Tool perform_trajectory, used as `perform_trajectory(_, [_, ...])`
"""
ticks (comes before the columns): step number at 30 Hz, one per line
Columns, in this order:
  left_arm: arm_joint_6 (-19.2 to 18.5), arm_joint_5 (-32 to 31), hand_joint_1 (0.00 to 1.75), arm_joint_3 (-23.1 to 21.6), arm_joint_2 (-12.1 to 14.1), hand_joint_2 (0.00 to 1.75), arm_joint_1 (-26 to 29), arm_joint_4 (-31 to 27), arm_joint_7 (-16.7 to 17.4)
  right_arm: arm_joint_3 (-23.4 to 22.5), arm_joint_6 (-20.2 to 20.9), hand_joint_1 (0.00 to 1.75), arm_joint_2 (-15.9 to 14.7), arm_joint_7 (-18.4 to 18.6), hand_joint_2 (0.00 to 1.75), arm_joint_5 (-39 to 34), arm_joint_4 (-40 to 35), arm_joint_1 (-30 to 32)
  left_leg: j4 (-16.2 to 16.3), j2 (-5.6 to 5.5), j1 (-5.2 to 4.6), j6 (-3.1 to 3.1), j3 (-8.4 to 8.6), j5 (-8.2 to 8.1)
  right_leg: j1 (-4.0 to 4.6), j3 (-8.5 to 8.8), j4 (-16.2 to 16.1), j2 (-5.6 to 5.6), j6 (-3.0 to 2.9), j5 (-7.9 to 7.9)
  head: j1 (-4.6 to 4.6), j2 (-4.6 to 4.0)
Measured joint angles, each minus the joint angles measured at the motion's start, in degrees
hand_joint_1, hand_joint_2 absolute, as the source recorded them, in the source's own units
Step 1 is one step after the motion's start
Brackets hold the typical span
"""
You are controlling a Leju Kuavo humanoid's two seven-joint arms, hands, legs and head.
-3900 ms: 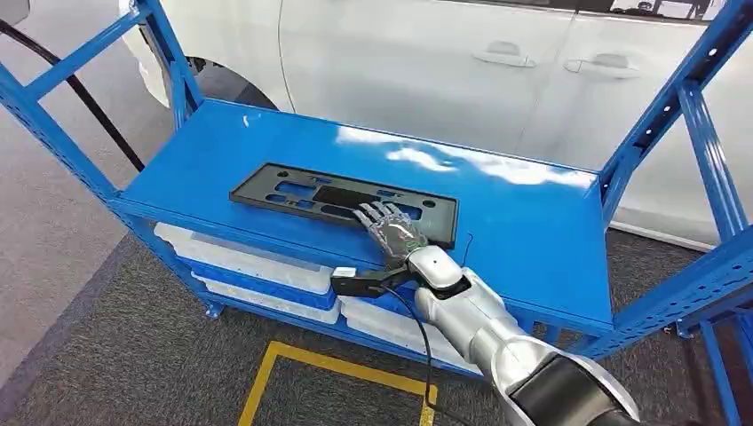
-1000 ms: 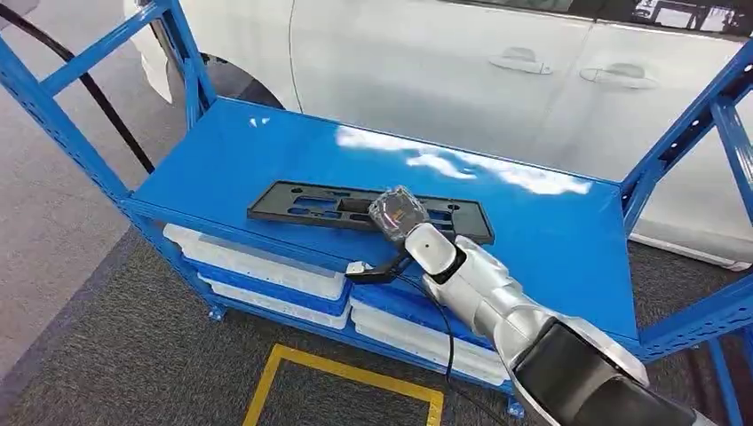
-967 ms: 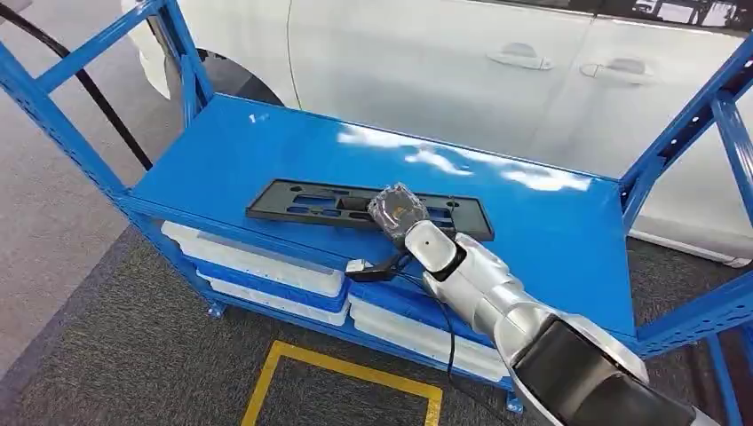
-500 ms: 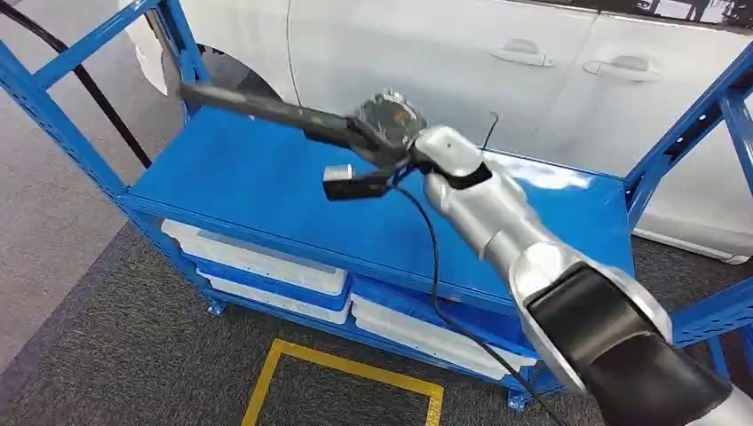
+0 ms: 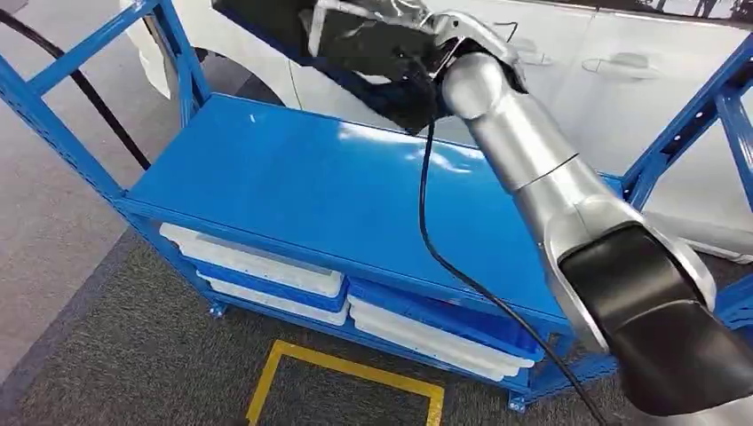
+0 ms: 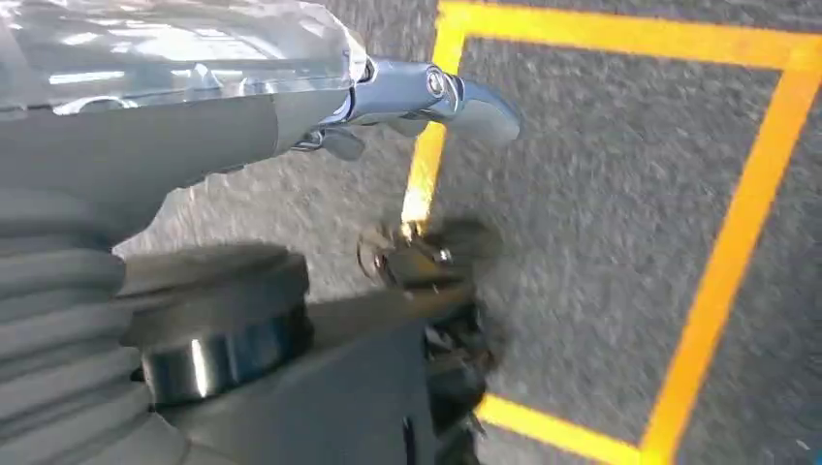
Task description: Take the parts from the cabinet and place them on the table.
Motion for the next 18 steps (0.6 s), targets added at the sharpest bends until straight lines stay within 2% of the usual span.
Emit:
perform_trajectory(1, [-0.4,0.5,0.0,0.5,0.0,0.0,0.0,0.0,0.0,-0.8,3.2,1.75,-0.3,1.2,1.75,-7.9,-1.2,0.0,3.6,0.03,0.09,-0.08,-1.53,-2.02,-0.01,0.01,0.0,-0.02,-0.24,-0.01,-0.02,0.0])
perform_trajectory(2, [-0.8,0.9,0.0,1.0,0.0,1.75,0.1,0.0,0.2,-1.1,6.2,1.75,-0.9,2.3,1.75,-15.7,-2.4,0.4,8.5,0.06,0.18,-0.18,-3.76,-4.15,0.03,0.06,0.0,-0.05,-0.29,-0.05,-0.02,0.0])
perform_trajectory(3, [-1.1,1.2,0.0,1.2,0.0,1.75,0.1,0.0,0.3,-1.1,8.4,1.75,-2.0,3.4,1.75,-21.7,-3.6,1.1,13.1,0.08,0.19,-0.26,-5.94,-5.79,0.08,0.16,0.0,-0.15,-0.31,-0.09,-0.02,0.0])
perform_trajectory(4, [-1.3,1.4,0.0,1.7,0.0,1.75,0.1,0.0,0.6,-1.1,10.8,1.75,-3.0,4.4,1.75,-28.3,-4.7,2.4,16.5,0.1,0.2,-0.35,-7.63,-6.45,0.11,0.29,0.0,-0.27,-0.34,-0.14,0.0,0.0])
perform_trajectory(5, [-1.5,1.5,0.0,2.0,0.1,1.75,0.2,0.0,0.9,-0.9,12.6,1.75,-4.1,5.2,1.75,-34.0,-5.9,3.9,16.8,0.12,0.24,-0.38,-7.93,-5.71,0.11,0.48,0.0,-0.29,-0.31,-0.24,-0.02,0.0])
perform_trajectory(6, [-1.6,1.7,0.0,2.2,0.1,1.75,0.3,0.0,1.0,-0.8,13.6,1.75,-5.1,5.6,1.75,-37.7,-6.9,5.8,14.3,0.15,0.27,-0.35,-6.81,-3.77,0.1,0.73,0.0,-0.3,-0.17,-0.38,0.0,0.0])
perform_trajectory(8, [-1.9,2.3,0.0,2.9,0.2,1.75,0.6,0.0,1.1,0.2,14.8,1.75,-8.0,5.8,1.75,-45.2,-9.6,9.5,3.9,0.21,0.42,-0.27,-1.84,1.56,0.01,1.14,0.4,-0.29,0.31,-0.82,0.0,0.0])
perform_trajectory(9, [-1.9,2.5,0.0,3.2,0.2,1.75,0.7,0.0,1.1,0.6,14.7,1.75,-9.3,5.5,1.75,-46.9,-10.9,10.9,0.1,0.23,0.46,-0.18,-0.25,2.03,0.06,1.02,0.7,-0.29,0.63,-1.1,0.0,0.0])
perform_trajectory(10, [-2.0,2.5,0.0,3.5,0.2,1.75,0.8,0.0,1.1,1.1,14.5,1.75,-10.3,5.1,1.75,-47.9,-11.9,11.9,-0.9,0.13,0.14,0.04,0.49,1.33,0.44,0.49,1.2,-0.05,0.9,-1.24,0.0,0.0])
perform_trajectory(11, [-2.1,2.5,0.0,3.6,0.2,1.75,0.8,0.0,1.1,1.7,14.3,1.75,-11.1,5.0,1.75,-48.6,-12.9,12.8,-0.6,0.1,0.24,0.64,0.13,1.37,0.44,0.15,1.1,0.13,1.23,-1.02,-0.02,0.0])
perform_trajectory(13, [-2.3,2.6,0.0,3.8,0.2,1.75,0.9,0.0,1.0,2.3,13.9,1.75,-13.3,5.0,1.75,-51.3,-14.9,15.6,-0.6,0.01,0.02,1.27,0.01,1.39,0.35,0.36,0.8,0.02,1.82,-0.91,0.0,0.0])
perform_trajectory(15, [-2.3,2.5,0.0,4.0,0.2,1.75,1.0,0.0,1.4,2.3,12.9,1.75,-15.2,4.4,1.75,-53.0,-17.4,18.7,-1.2,-0.07,0.52,1.95,0.41,1.73,0.19,0.31,1.7,-0.01,2.51,-2.0,0.0,0.0])
perform_trajectory(16, [-2.3,2.3,0.0,4.1,0.2,1.75,1.0,0.0,2.2,2.4,12.3,1.75,-16.2,4.0,1.75,-53.0,-18.5,20.0,-1.3,-0.07,0.52,2.32,0.4,1.72,0.13,-1.14,4.5,-0.01,2.72,-3.86,0.0,0.0])
perform_trajectory(18, [-1.5,1.4,0.0,4.2,0.2,1.75,1.2,0.0,3.5,2.4,11.2,1.75,-17.4,3.4,1.75,-52.1,-20.5,22.9,-1.3,-0.06,0.43,2.51,0.37,1.63,0.07,-5.92,13.9,0.0,3.08,-8.07,0.0,0.0])
